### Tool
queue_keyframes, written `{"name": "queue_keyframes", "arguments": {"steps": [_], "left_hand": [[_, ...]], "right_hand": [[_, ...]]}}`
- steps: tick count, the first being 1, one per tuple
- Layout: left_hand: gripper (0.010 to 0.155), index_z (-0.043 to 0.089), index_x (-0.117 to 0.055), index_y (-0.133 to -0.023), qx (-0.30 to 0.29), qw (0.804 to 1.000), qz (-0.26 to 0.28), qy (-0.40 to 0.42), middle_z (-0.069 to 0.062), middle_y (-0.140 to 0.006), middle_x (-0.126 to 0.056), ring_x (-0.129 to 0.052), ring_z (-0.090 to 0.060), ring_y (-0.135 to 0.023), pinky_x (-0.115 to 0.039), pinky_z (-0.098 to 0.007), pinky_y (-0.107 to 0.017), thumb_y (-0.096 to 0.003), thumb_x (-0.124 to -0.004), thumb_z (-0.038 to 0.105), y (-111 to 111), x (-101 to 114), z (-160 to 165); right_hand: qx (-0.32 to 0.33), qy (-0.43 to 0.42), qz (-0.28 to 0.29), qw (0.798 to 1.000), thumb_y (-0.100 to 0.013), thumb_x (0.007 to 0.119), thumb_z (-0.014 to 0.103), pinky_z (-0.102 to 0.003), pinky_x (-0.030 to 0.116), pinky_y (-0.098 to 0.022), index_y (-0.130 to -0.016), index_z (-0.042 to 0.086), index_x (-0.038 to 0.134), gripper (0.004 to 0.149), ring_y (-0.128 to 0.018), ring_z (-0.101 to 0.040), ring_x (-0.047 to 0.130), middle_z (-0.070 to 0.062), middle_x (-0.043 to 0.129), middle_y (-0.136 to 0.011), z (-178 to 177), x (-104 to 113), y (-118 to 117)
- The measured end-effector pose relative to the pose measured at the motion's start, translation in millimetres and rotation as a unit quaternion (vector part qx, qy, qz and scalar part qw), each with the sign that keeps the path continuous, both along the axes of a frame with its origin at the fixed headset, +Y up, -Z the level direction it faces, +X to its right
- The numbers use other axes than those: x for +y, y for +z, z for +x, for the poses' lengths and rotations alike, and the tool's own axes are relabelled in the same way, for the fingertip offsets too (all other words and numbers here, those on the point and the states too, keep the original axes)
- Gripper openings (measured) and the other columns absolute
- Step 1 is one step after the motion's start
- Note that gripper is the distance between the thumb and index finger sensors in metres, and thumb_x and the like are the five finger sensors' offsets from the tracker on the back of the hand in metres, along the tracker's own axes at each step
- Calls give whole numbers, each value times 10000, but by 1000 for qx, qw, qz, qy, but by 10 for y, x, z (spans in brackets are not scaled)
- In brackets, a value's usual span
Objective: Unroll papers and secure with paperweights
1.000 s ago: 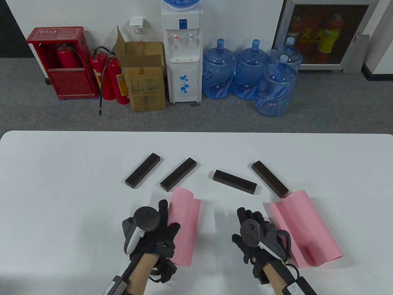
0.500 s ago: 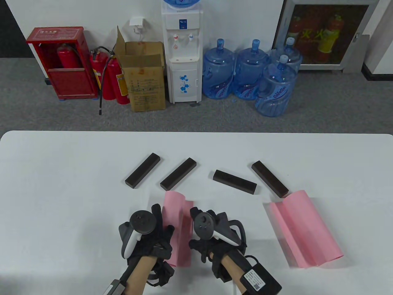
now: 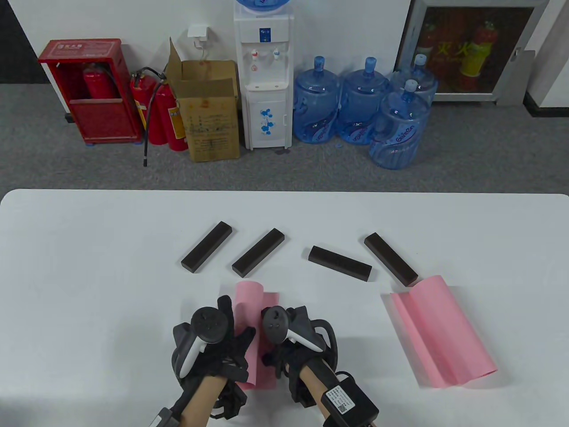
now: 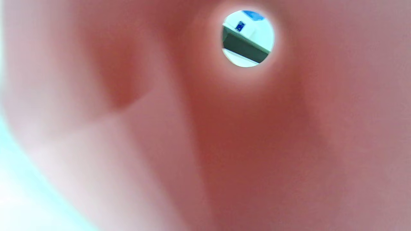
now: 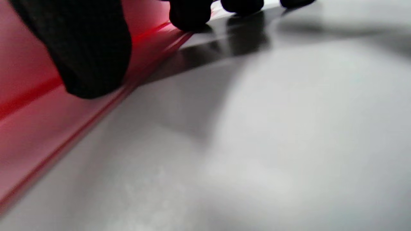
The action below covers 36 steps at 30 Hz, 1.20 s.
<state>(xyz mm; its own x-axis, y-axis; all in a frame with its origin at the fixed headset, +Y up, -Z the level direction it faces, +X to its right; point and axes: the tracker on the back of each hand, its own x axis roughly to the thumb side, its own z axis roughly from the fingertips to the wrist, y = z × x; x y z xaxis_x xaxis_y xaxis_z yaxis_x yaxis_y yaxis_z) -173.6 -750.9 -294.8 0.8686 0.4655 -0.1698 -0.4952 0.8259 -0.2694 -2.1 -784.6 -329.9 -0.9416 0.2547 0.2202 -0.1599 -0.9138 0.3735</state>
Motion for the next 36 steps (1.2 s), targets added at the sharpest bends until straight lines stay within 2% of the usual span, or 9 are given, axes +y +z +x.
{"name": "queue_keyframes", "arguments": {"steps": [3, 5, 6, 10, 14, 18, 26, 30, 36], "left_hand": [[872, 482, -18, -1047, -105, 994, 25, -32, -167, -1197, -23, -364, -503, -1112, -471, -635, -755, -477, -660, 633, 13, 27, 170], [844, 503, -114, -1074, -155, 984, 2, -91, -139, -1191, 36, -89, -488, -1126, -291, -670, -796, -481, -710, 582, 24, 6, 275], [834, 521, -126, -1072, -177, 975, -5, -137, -127, -1184, 66, -32, -473, -1120, -250, -662, -804, -490, -722, 556, 25, -10, 312], [741, 554, -261, -1068, -198, 954, 17, -223, -77, -1190, 51, -8, -474, -1108, -235, -661, -803, -520, -743, 426, 11, -20, 315], [548, 489, -611, -1045, -184, 947, 7, -263, -53, -1215, -19, 0, -449, -1111, -208, -652, -807, -534, -724, 328, -44, 19, 253], [470, 472, -707, -997, -170, 920, -29, -352, -43, -1231, -65, 7, -444, -1112, -191, -650, -807, -534, -712, 392, -127, 40, 50], [447, 407, -811, -910, -117, 940, -47, -318, -75, -1250, -213, -136, -471, -1138, -283, -671, -800, -491, -709, 522, -253, 55, -570], [479, 444, -752, -962, -93, 936, -55, -335, -77, -1253, -215, -168, -469, -1146, -312, -671, -796, -490, -720, 519, -258, 47, -889], [565, 469, -632, -1040, -37, 950, -66, -302, -78, -1256, -259, -220, -462, -1148, -318, -669, -797, -487, -737, 510, -268, -35, -1529]], "right_hand": [[1, -4, 2, 1000, -361, 878, 465, -618, 376, -733, -1069, 267, 247, 969, -1060, -343, 362, 29, 431, -1094, 11, -3, 2], [1, -7, 3, 1000, -361, 875, 469, -616, 370, -732, -1069, 269, 251, 964, -1060, -336, 359, 31, 431, -1094, 20, -8, 5], [1, -8, 3, 1000, -363, 872, 471, -615, 365, -733, -1069, 269, 251, 962, -1060, -333, 356, 32, 429, -1094, 26, -11, 7], [1, -8, 1, 1000, -363, 867, 474, -613, 357, -733, -1069, 278, 259, 953, -1061, -324, 350, 40, 429, -1093, 34, -4, 13], [1, -10, 0, 1000, -363, 866, 475, -611, 347, -734, -1070, 283, 269, 945, -1061, -317, 345, 47, 429, -1092, 44, -3, 17], [1, -12, -1, 1000, -363, 865, 477, -611, 343, -733, -1070, 287, 274, 941, -1060, -315, 341, 50, 429, -1091, 50, -5, 16], [1, -1, 13, 1000, -355, 859, 491, -615, 366, -734, -1070, 287, 303, 929, -1060, -314, 372, 48, 451, -1087, 44, -2, 21], [2, 1, 12, 1000, -356, 857, 493, -616, 368, -735, -1070, 292, 305, 925, -1061, -312, 373, 52, 449, -1088, 43, 1, 21], [3, 2, 9, 1000, -356, 857, 491, -616, 366, -736, -1070, 296, 308, 921, -1062, -313, 365, 57, 445, -1088, 43, 3, 21]]}}
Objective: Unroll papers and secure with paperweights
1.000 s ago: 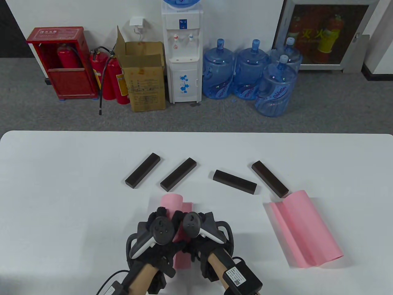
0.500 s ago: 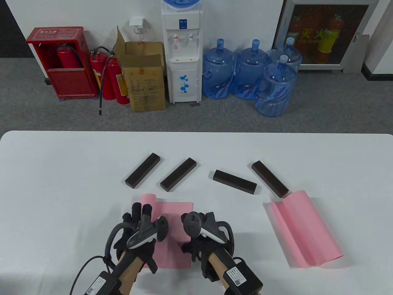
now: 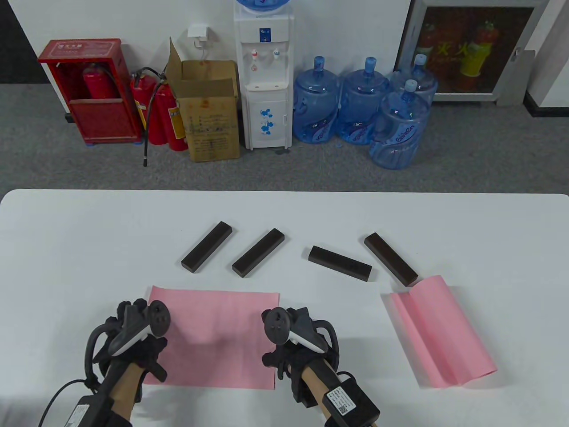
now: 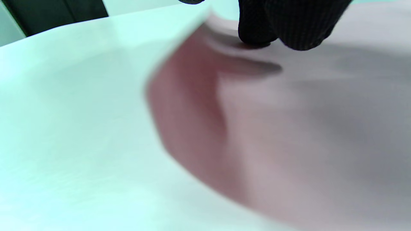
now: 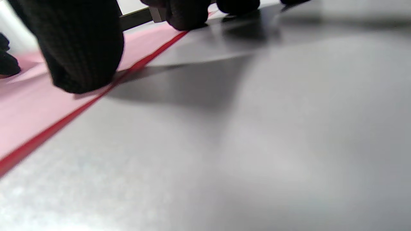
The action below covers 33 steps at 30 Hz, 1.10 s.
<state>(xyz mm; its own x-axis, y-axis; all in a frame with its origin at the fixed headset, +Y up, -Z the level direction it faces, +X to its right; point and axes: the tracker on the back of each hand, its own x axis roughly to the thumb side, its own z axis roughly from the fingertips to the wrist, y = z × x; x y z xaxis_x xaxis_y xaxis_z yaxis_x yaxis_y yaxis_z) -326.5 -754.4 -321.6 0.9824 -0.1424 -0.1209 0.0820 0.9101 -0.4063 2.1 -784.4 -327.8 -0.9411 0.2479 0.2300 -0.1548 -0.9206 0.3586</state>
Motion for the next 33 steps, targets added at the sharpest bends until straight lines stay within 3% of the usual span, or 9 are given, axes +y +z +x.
{"name": "queue_keyframes", "arguments": {"steps": [5, 8, 12, 15, 17, 18, 21, 27, 33], "left_hand": [[601, 508, -541, -1049, 23, 999, -17, 47, -95, -1258, -304, -259, -466, -1145, -331, -666, -795, -487, -754, 506, 10, -91, -357], [609, 516, -502, -1050, 21, 997, -16, 73, -146, -1242, -383, -426, -459, -1131, -405, -666, -783, -490, -743, 500, 34, -134, -415], [606, 529, -473, -1053, 24, 995, -23, 98, -105, -1243, -327, -377, -447, -1129, -398, -647, -788, -501, -721, 501, 55, -170, -473], [608, 527, -469, -1056, 26, 995, -25, 98, -106, -1243, -312, -362, -448, -1129, -388, -647, -790, -503, -722, 497, 51, -170, -469], [609, 525, -461, -1059, 25, 995, -28, 95, -107, -1244, -306, -358, -449, -1132, -389, -649, -790, -506, -715, 497, 49, -176, -470], [609, 525, -459, -1059, 25, 995, -28, 96, -108, -1244, -303, -356, -448, -1132, -388, -648, -790, -507, -715, 496, 47, -181, -474], [611, 526, -456, -1060, 25, 994, -30, 101, -108, -1243, -298, -348, -449, -1130, -383, -646, -792, -509, -716, 496, 48, -176, -478], [609, 528, -454, -1060, 25, 994, -31, 102, -108, -1243, -290, -342, -447, -1131, -384, -645, -791, -510, -713, 494, 52, -176, -477], [610, 524, -452, -1062, 25, 994, -30, 106, -110, -1241, -282, -331, -451, -1127, -384, -643, -791, -511, -711, 490, 55, -182, -481]], "right_hand": [[1, 0, -2, 1000, -358, 858, 488, -617, 365, -737, -1070, 301, 318, 913, -1063, -313, 365, 53, 444, -1089, -3, 2, -2], [2, 3, -3, 1000, -358, 860, 485, -617, 369, -739, -1071, 302, 325, 910, -1064, -318, 368, 51, 445, -1089, -10, 8, -4], [6, 8, -18, 1000, -362, 875, 474, -619, 379, -741, -1074, 300, 332, 911, -1065, -332, 369, 41, 445, -1092, -27, 37, -26], [2, -8, -46, 999, -380, 821, 507, -610, 416, -745, -1078, 294, 329, 880, -1067, -330, 405, 44, 465, -1102, 5, 120, -114], [-35, -68, -82, 994, -381, 771, 536, -618, 437, -734, -1084, 256, 371, 856, -1059, -363, 439, -28, 507, -1102, 90, 234, -257], [-58, -83, -87, 991, -386, 758, 535, -621, 398, -744, -1087, 264, 363, 849, -1070, -376, 360, -25, 472, -1115, 137, 290, -314], [-104, -104, -29, 989, -390, 759, 522, -619, 406, -742, -1085, 249, 399, 829, -1063, -376, 392, -51, 479, -1110, 335, 501, -584], [-182, 13, 39, 982, -397, 804, 473, -589, 485, -733, -1083, 262, 400, 823, -1052, -370, 471, -61, 416, -1119, 724, 635, -1154], [-214, 154, 56, 963, -390, 859, 409, -560, 527, -739, -1076, 294, 392, 838, -1052, -326, 528, -32, 429, -1120, 900, 449, -1568]]}}
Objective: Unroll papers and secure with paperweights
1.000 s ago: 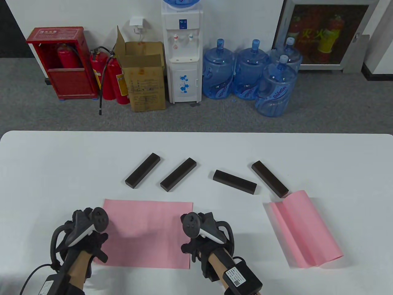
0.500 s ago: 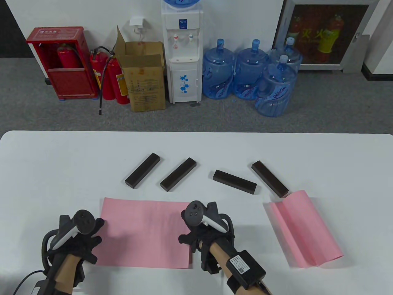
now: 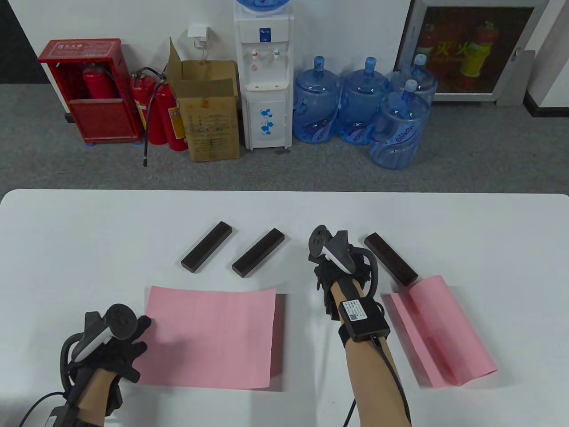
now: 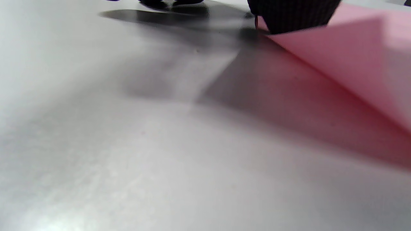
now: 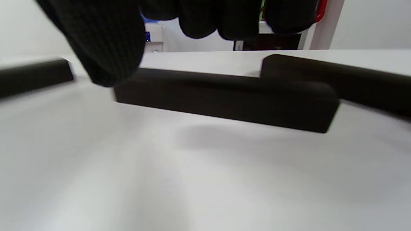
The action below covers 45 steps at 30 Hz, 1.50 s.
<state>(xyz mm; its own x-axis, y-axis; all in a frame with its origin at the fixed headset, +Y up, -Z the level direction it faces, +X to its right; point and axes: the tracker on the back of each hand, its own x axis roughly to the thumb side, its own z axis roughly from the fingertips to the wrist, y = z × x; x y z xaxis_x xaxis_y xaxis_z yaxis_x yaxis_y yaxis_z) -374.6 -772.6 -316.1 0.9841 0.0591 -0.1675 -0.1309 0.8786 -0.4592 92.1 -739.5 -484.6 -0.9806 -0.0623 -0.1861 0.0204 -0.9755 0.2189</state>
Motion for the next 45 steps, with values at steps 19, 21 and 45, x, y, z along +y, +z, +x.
{"name": "queue_keyframes", "arguments": {"steps": [19, 21, 45], "left_hand": [[608, 526, -447, -1061, 1, 1000, 1, 10, -108, -1239, -266, -310, -449, -1126, -345, -646, -799, -513, -708, 490, 6, -11, -11], [607, 528, -446, -1059, 1, 1000, 0, 10, -109, -1239, -266, -308, -450, -1127, -345, -646, -799, -513, -708, 490, 5, -11, -12], [609, 524, -447, -1063, 3, 1000, 1, 19, -109, -1239, -256, -293, -450, -1125, -335, -646, -799, -515, -710, 487, 12, -15, -28]], "right_hand": [[35, 27, 39, 998, -337, 895, 452, -464, 819, -450, -1034, 151, 547, 835, -569, -300, 1001, -119, 852, -821, -227, 222, 60], [44, -5, 51, 998, -329, 893, 489, -434, 858, -374, -1029, 131, 549, 858, -479, -270, 1039, -128, 884, -771, -332, 386, 186], [40, -77, -2, 996, -335, 911, 517, -316, 982, -102, -1001, 61, 598, 865, -179, -186, 1135, -201, 943, -622, -1438, 22, 1218]]}}
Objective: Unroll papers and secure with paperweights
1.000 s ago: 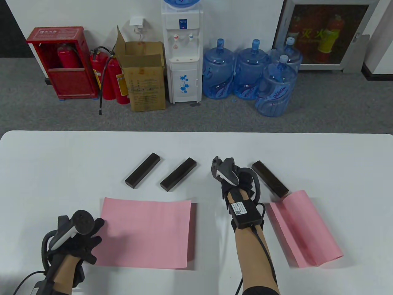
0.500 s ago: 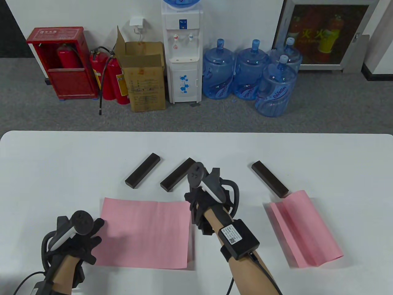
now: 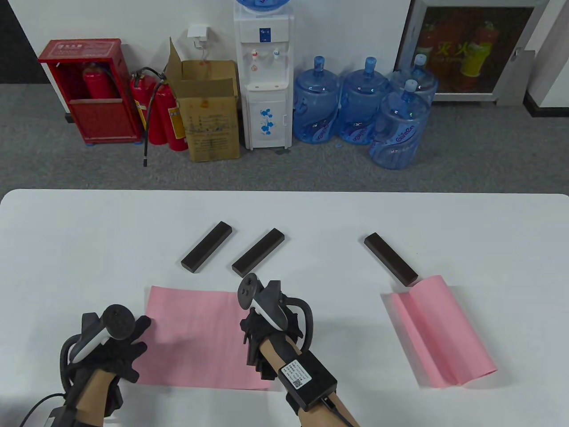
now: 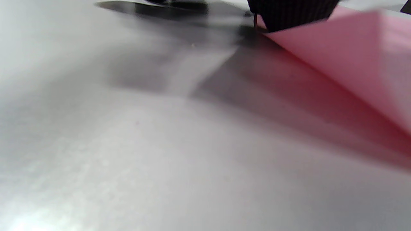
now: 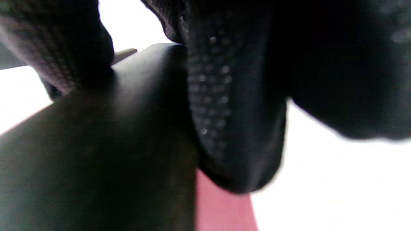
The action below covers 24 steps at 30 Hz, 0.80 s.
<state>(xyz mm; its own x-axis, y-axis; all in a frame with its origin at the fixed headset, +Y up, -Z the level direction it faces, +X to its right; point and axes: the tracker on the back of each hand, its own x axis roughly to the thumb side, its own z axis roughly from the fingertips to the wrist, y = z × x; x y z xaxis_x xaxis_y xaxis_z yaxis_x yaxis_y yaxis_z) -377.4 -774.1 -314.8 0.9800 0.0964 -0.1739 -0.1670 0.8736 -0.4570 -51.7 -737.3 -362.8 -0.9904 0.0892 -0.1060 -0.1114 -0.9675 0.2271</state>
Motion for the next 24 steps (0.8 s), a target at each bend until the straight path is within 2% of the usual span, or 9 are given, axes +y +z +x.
{"name": "queue_keyframes", "arguments": {"steps": [6, 7, 11, 14, 18, 24], "left_hand": [[608, 525, -448, -1062, 1, 1000, 0, 2, -107, -1238, -253, -289, -449, -1124, -331, -645, -800, -515, -711, 487, -2, -3, -4], [610, 524, -447, -1063, 1, 1000, 0, 2, -110, -1238, -251, -287, -449, -1124, -329, -644, -800, -515, -711, 487, -2, -3, -4], [608, 524, -449, -1062, 1, 1000, 0, 3, -108, -1238, -250, -287, -448, -1124, -329, -645, -800, -514, -712, 487, -3, -3, -6], [609, 523, -447, -1062, 1, 1000, 0, 4, -108, -1237, -249, -285, -449, -1123, -328, -644, -800, -515, -711, 486, -2, -4, -7], [608, 524, -447, -1062, 1, 1000, -1, 4, -109, -1237, -245, -283, -449, -1123, -328, -644, -800, -515, -710, 486, -2, -4, -8], [610, 522, -443, -1064, 1, 1000, -1, 6, -107, -1236, -245, -276, -448, -1123, -327, -642, -800, -515, -709, 486, -2, -7, -9]], "right_hand": [[5, 54, -17, 998, -338, 918, 506, -324, 985, -109, -997, 47, 579, 872, -194, -201, 1136, -204, 940, -626, -30, -193, -15], [9, 68, -2, 998, -335, 916, 514, -312, 984, -96, -990, 36, 588, 875, -173, -187, 1132, -202, 947, -610, -34, -196, -8], [9, 66, -10, 998, -335, 908, 521, -320, 980, -109, -992, 37, 579, 879, -188, -189, 1130, -202, 945, -620, -25, -181, 6], [14, 70, -25, 997, -336, 832, 580, -344, 970, -152, -1012, 62, 541, 900, -247, -169, 1125, -168, 933, -666, 12, -173, 28], [-2, 33, -22, 999, -332, 765, 631, -421, 926, -243, -1036, 113, 537, 903, -352, -249, 1102, -160, 897, -751, 241, 12, 7], [8, 50, 24, 998, -349, 772, 589, -481, 859, -408, -1050, 176, 532, 848, -549, -300, 1046, -121, 848, -840, 864, 255, -9]]}}
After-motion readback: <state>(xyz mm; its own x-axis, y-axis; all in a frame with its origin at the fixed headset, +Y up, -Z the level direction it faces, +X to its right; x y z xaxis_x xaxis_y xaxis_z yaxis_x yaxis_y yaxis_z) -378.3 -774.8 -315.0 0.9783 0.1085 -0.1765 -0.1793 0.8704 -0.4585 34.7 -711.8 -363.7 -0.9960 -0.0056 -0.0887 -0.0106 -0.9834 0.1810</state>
